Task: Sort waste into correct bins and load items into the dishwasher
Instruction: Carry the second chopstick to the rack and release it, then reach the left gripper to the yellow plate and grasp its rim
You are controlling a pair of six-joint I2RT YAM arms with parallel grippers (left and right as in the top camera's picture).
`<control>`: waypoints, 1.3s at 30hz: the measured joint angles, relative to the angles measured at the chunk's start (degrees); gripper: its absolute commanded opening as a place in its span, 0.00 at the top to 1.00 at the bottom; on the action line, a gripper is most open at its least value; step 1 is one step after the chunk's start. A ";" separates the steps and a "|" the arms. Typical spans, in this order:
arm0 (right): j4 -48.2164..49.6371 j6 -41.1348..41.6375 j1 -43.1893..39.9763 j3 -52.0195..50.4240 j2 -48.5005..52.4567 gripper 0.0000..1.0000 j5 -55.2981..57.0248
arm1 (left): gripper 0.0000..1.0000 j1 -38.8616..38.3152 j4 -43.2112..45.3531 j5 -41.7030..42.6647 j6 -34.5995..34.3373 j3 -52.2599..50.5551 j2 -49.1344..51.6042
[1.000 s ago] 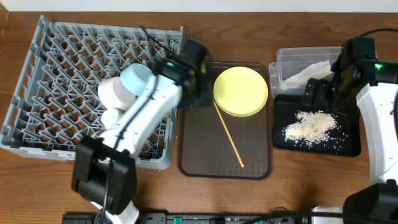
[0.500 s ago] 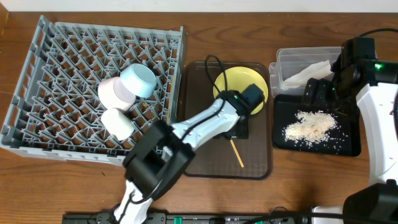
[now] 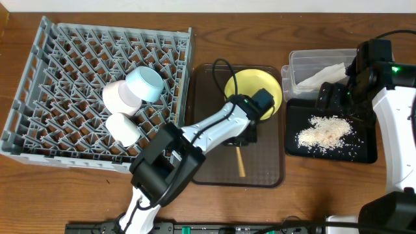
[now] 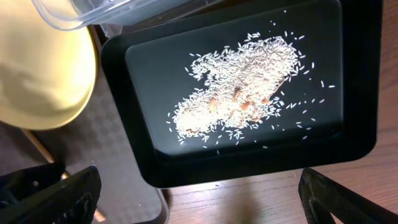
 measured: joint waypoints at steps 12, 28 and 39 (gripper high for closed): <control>-0.02 0.00 0.00 0.00 0.00 0.01 0.00 | 0.92 14.82 -0.74 0.02 12.24 -0.26 -4.87; -0.02 0.00 0.00 0.00 0.00 0.01 0.00 | 0.92 23.04 -1.81 -6.05 39.82 -0.24 -24.96; -0.13 0.00 0.00 0.00 0.00 0.01 0.00 | 0.79 27.63 -1.22 -8.85 41.22 -0.26 -18.05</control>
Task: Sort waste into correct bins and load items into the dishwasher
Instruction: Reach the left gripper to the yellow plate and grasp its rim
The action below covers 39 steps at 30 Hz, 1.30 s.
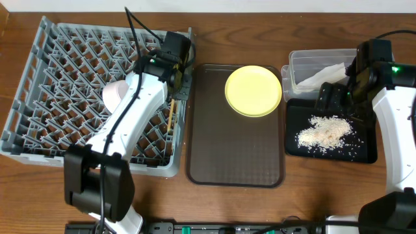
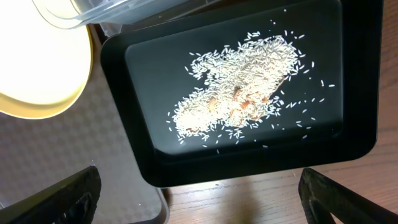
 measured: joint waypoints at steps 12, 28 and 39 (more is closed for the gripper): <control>-0.15 0.00 0.00 0.00 0.00 0.01 0.00 | 0.24 -0.04 0.85 7.61 0.61 0.02 -2.32; 0.02 -0.02 0.00 0.00 0.00 0.01 0.00 | 0.22 -17.81 16.46 20.41 18.80 0.28 6.47; 0.00 0.00 0.00 0.00 0.00 0.01 0.00 | 0.41 -22.62 19.47 20.41 20.37 0.28 19.21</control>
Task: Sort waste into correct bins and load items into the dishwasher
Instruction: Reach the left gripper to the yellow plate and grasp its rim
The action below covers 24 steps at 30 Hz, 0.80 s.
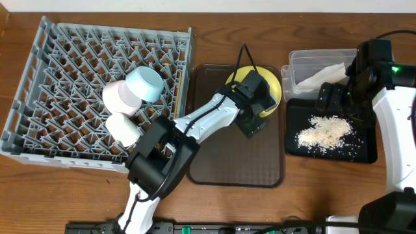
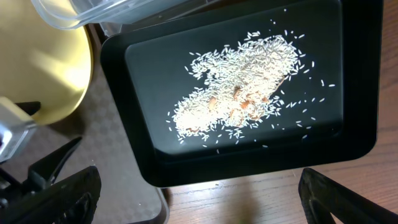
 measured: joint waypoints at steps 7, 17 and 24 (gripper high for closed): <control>0.02 0.00 0.00 0.00 0.00 0.01 0.00 | 0.68 0.00 -5.99 0.02 0.26 0.79 0.09; -0.02 0.00 0.00 0.00 0.00 0.01 0.00 | 0.88 -0.04 -8.22 0.66 0.17 1.01 0.00; -0.07 0.00 0.00 0.00 0.00 0.01 0.00 | 0.92 -0.07 -8.63 0.28 0.17 1.09 -0.52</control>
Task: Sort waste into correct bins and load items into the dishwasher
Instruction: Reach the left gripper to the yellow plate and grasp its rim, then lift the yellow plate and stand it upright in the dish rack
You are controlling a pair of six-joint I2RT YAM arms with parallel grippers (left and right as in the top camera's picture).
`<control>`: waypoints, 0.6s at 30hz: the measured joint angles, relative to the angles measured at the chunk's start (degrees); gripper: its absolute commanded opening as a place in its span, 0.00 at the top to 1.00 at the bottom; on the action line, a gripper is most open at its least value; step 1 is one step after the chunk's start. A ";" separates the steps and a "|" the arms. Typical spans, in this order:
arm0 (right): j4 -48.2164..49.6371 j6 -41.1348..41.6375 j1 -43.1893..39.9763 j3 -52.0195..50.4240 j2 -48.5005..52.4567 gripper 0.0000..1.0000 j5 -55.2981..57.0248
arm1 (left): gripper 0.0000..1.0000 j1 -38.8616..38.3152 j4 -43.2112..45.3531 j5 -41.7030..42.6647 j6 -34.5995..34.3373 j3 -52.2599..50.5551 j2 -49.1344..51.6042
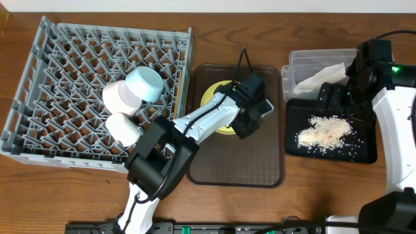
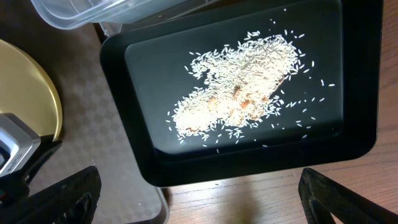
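A yellow plate lies over the left half of the brown serving tray; its edge also shows in the right wrist view. My left gripper is shut on the plate's right rim, and appears again at the plate's lower edge. The grey dish rack at the left holds a blue cup and two white cups. My right gripper hangs open over the near edge of a black tray of spilled rice, holding nothing.
A clear plastic container with crumpled white paper stands behind the black tray. The left arm stretches from the front edge across the rack's right corner to the brown tray.
The yellow plate has shifted left across the brown tray, from its back right corner toward the rack, with my left gripper on its rim. The right arm has not moved.
First my left gripper was down on the brown tray by a wooden stick, in front of the yellow plate. Then it was over the rack's right edge, with the stick there. Then it was at the plate's rim, and now the plate sits further left.
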 measured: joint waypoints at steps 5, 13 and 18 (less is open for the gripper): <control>-0.02 0.00 0.00 0.00 0.00 0.01 0.00 | 0.93 0.02 -0.98 -0.76 -0.02 -0.04 -1.49; -0.04 0.00 0.00 0.00 0.00 0.01 0.00 | 0.92 1.22 -1.22 -3.82 -0.46 -0.26 -20.57; -0.09 0.00 0.00 0.00 0.00 0.01 0.00 | 0.92 8.37 0.15 -3.98 -6.19 -0.26 -27.74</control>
